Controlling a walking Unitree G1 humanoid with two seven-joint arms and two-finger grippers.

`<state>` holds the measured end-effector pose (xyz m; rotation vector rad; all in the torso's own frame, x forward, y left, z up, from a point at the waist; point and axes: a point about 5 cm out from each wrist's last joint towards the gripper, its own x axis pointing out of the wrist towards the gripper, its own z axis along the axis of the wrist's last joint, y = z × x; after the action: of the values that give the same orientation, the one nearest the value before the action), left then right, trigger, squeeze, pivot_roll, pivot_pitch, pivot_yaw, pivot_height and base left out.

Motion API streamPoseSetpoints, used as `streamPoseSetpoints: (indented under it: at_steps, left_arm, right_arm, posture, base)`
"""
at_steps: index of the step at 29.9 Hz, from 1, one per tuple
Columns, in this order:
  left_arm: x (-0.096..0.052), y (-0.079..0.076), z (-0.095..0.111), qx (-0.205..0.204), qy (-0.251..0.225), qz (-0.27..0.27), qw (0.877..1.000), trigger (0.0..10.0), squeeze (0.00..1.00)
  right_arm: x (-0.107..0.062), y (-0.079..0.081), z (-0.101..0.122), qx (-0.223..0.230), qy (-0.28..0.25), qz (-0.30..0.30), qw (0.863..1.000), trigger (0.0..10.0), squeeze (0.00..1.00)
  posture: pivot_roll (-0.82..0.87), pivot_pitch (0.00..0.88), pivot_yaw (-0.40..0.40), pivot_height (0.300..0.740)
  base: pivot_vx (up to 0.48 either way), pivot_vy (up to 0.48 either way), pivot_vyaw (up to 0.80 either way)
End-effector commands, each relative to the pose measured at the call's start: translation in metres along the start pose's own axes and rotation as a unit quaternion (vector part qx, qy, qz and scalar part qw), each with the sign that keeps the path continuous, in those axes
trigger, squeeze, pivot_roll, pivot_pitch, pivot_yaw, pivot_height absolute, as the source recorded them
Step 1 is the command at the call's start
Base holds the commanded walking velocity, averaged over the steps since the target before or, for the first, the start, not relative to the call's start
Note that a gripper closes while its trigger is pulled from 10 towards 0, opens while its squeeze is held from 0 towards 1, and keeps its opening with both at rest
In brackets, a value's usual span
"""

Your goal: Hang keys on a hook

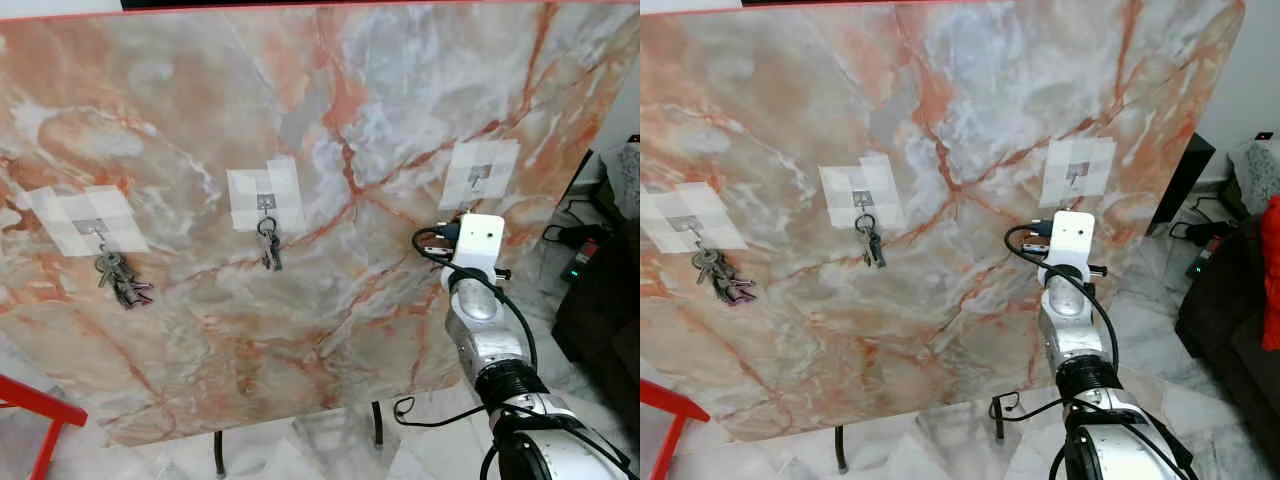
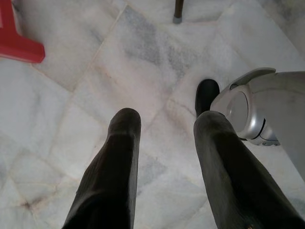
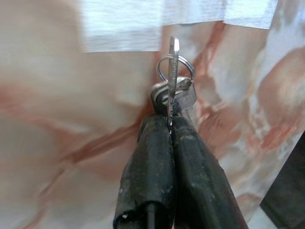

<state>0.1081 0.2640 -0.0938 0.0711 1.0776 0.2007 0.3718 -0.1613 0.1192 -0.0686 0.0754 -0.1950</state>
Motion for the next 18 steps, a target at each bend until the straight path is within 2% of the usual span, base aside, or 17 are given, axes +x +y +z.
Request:
streamPoseSetpoints:
  at_steps: [1, 5, 9, 14, 18]
  left_arm:
    - [0.000, 0.001, -0.001, 0.000, 0.004, -0.001, 1.000, 10.0, 0.00]
    - [0.000, 0.001, -0.001, 0.001, 0.004, -0.001, 1.000, 10.0, 0.00]
    - [0.000, 0.001, -0.001, 0.002, 0.004, -0.002, 1.000, 10.0, 0.00]
    - [0.000, 0.002, 0.000, 0.004, 0.003, -0.004, 1.000, 10.0, 0.00]
    - [0.000, 0.002, 0.001, 0.004, 0.002, -0.005, 1.000, 10.0, 0.00]
  right_arm:
    - [0.000, 0.001, 0.007, -0.004, -0.016, 0.002, 1.000, 10.0, 0.00]
    - [0.000, -0.001, 0.011, -0.020, -0.027, -0.009, 0.999, 10.0, 0.00]
    - [0.003, -0.009, 0.023, -0.072, -0.045, -0.019, 0.996, 10.0, 0.00]
    - [0.007, -0.018, 0.028, -0.083, -0.033, -0.027, 0.996, 10.0, 0.00]
    - [0.009, -0.019, 0.030, -0.093, -0.027, -0.015, 0.995, 10.0, 0.00]
  posture:
    - [0.14, 0.000, 0.004, 0.740]
    - [0.14, 0.000, 0.009, 0.740]
    - [0.13, 0.000, 0.011, 0.740]
    - [0.13, 0.000, 0.015, 0.740]
    - [0.13, 0.000, 0.017, 0.740]
  base:
    - [0.000, 0.000, 0.00]
    - [0.000, 0.000, 0.00]
    - [0.000, 0.000, 0.00]
    - [0.000, 0.000, 0.00]
    - [0.000, 0.000, 0.00]
